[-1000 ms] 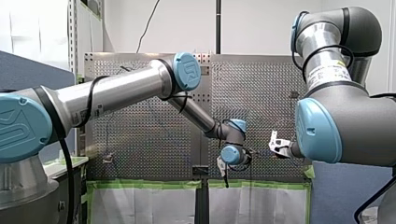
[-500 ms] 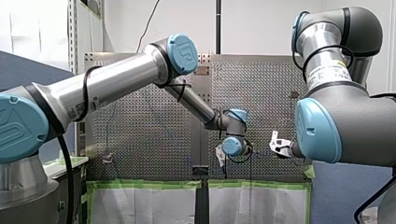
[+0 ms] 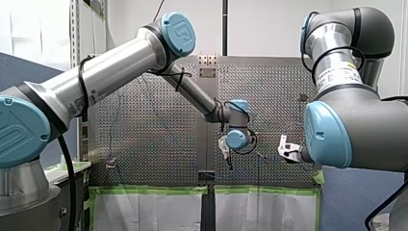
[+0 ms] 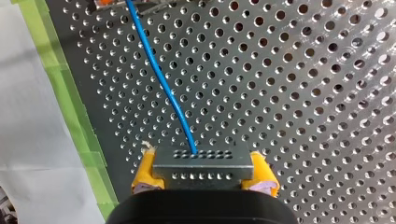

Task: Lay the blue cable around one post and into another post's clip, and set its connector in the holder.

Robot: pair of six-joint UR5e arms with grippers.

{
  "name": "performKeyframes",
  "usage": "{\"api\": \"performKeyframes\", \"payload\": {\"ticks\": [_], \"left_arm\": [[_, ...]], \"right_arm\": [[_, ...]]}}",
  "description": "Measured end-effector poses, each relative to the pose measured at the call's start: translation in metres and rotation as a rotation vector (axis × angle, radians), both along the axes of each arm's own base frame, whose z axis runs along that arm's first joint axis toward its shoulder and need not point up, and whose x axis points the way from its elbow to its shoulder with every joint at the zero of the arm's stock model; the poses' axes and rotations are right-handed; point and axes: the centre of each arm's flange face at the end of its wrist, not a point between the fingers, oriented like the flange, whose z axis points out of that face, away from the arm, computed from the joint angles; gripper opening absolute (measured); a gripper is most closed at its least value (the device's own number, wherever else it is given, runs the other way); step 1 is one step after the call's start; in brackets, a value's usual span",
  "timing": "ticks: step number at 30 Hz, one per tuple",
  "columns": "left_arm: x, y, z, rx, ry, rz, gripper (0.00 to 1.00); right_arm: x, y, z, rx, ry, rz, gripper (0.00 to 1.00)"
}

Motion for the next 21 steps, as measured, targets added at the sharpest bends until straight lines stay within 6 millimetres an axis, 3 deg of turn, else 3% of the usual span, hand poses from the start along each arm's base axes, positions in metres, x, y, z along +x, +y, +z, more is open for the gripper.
{"api": "performKeyframes", "payload": {"ticks": [11,21], "left_arm": [[0.008,0.032,0.04,-0.057,-0.044,0.045,0.93],[-0.003,0.057,0.071,-0.063,-0.061,0.053,0.93]], "right_arm": [[0.003,0.0,0.001,-0.001,0.001,0.005,0.0],[0.004,0.0,0.001,0.004,0.001,0.007,0.0]]}}
